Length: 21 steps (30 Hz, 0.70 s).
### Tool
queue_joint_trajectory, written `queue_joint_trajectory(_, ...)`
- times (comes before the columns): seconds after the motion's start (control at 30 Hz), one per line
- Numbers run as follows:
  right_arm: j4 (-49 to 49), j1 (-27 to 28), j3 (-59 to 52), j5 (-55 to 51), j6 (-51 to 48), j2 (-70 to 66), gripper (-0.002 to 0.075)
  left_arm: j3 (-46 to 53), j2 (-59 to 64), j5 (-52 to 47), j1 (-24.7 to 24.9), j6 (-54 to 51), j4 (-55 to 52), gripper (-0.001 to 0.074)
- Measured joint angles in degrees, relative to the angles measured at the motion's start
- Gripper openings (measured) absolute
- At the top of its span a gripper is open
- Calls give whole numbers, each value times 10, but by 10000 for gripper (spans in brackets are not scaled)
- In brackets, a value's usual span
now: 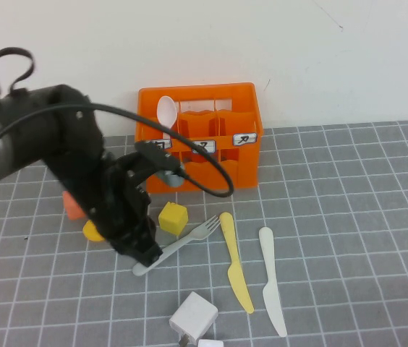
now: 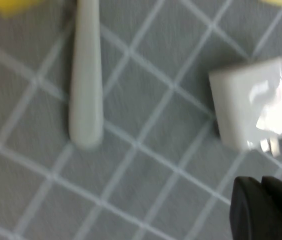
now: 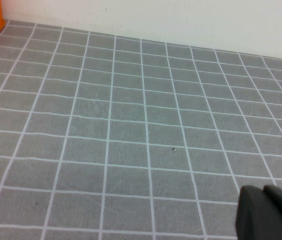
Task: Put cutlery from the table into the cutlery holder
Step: Pick up the fork
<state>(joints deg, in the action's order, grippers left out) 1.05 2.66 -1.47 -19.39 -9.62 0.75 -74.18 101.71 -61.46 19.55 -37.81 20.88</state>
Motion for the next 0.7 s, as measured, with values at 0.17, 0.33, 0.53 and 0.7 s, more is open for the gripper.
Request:
queue_joint_trajectory(0.17,0,0,0,0,0,0,-3,-38,53,13,19,-53,-7,85)
queue_joint_trajectory(0.33,0,0,0,0,0,0,-3,-44,87,62,59,-67,-48,244)
queue_joint_trajectory(0.53,0,0,0,0,0,0,-3,-46,106,140,75,19,-98,340)
queue_joint_trajectory(0.7,0,0,0,0,0,0,-3,-55,122,154,75,67,-124,349)
